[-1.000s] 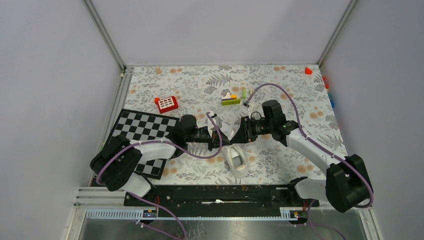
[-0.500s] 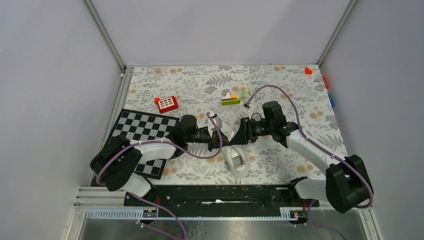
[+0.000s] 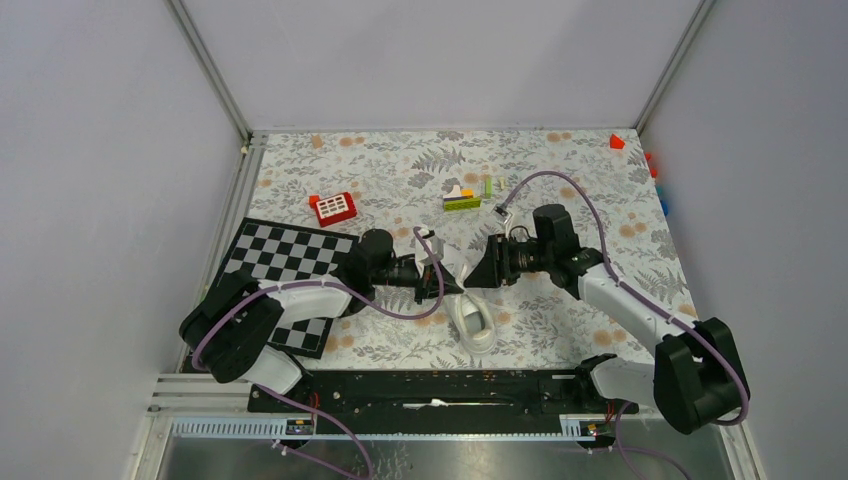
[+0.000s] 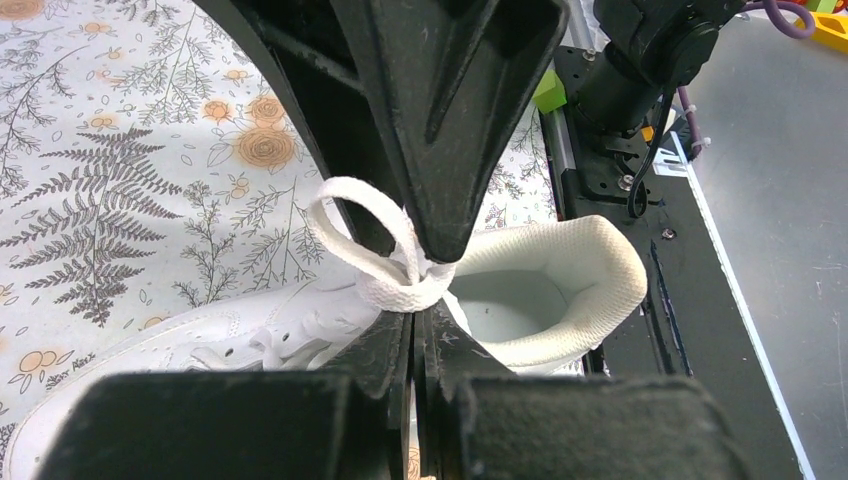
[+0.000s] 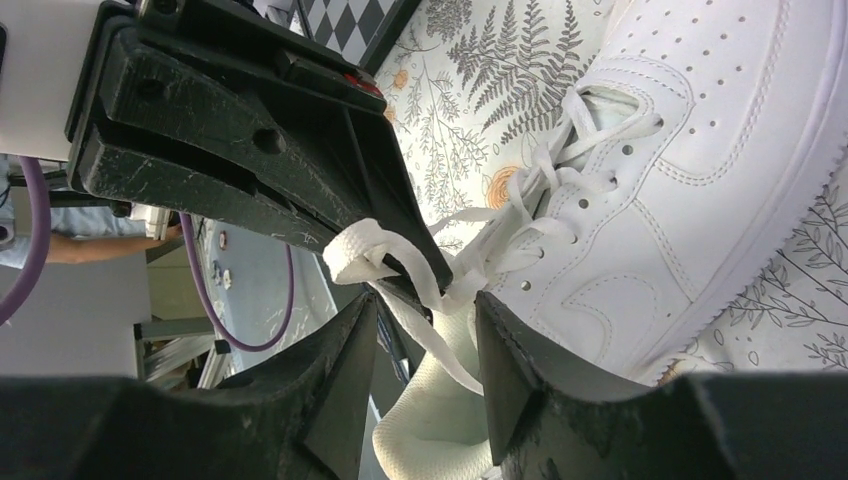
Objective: Tie the shoes
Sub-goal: Cross the shoelace with the shoelace.
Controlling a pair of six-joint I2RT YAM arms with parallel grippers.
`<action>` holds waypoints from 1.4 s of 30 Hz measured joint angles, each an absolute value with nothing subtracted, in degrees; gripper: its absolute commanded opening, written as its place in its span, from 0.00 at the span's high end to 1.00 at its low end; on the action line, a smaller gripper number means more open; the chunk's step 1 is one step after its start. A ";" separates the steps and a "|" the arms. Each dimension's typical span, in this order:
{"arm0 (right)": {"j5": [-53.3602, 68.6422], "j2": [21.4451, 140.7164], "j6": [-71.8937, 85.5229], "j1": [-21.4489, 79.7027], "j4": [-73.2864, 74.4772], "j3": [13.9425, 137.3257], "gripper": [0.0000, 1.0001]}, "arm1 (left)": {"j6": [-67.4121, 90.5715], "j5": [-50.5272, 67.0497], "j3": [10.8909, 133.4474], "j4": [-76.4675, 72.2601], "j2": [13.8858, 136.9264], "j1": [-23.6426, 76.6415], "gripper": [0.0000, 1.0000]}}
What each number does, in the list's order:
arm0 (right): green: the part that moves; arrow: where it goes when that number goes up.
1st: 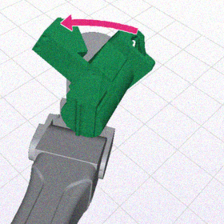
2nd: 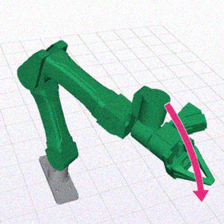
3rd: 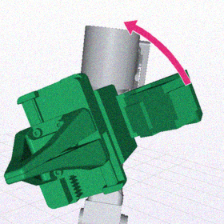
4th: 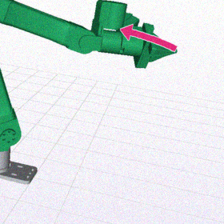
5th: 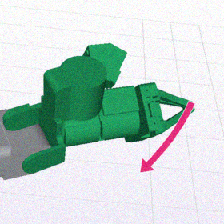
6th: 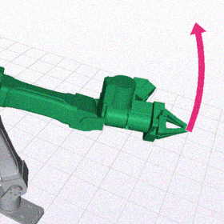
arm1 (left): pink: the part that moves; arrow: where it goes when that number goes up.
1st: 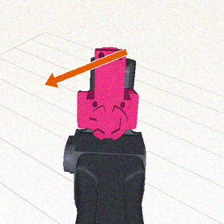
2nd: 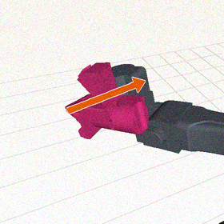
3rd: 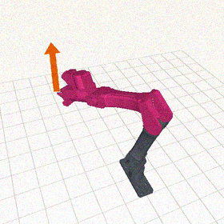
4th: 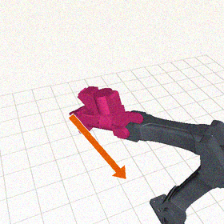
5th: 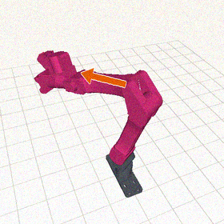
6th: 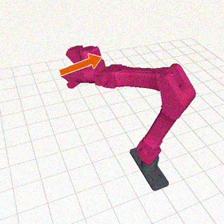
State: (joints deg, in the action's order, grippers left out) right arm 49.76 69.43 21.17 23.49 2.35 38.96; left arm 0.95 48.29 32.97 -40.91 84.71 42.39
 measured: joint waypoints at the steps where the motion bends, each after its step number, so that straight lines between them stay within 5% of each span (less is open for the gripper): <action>1: 49.91 69.76 21.39 23.46 1.89 38.89 0.53 | 0.75 48.36 32.97 -40.51 84.60 42.35 1.00; 23: 53.15 73.69 25.82 23.46 -6.72 37.06 0.61 | -0.14 49.30 32.97 -40.01 84.09 42.00 1.00; 29: 53.74 73.69 26.28 23.53 -7.25 36.38 0.75 | 0.71 49.06 32.73 -40.88 84.09 42.00 1.00; 34: 53.91 73.69 26.41 23.64 -7.20 36.29 1.00 | 2.22 48.49 32.08 -41.93 84.09 41.91 1.00; 42: 49.89 71.81 24.56 23.64 -4.16 36.03 1.00 | 4.25 47.51 30.89 -44.10 84.09 41.89 1.00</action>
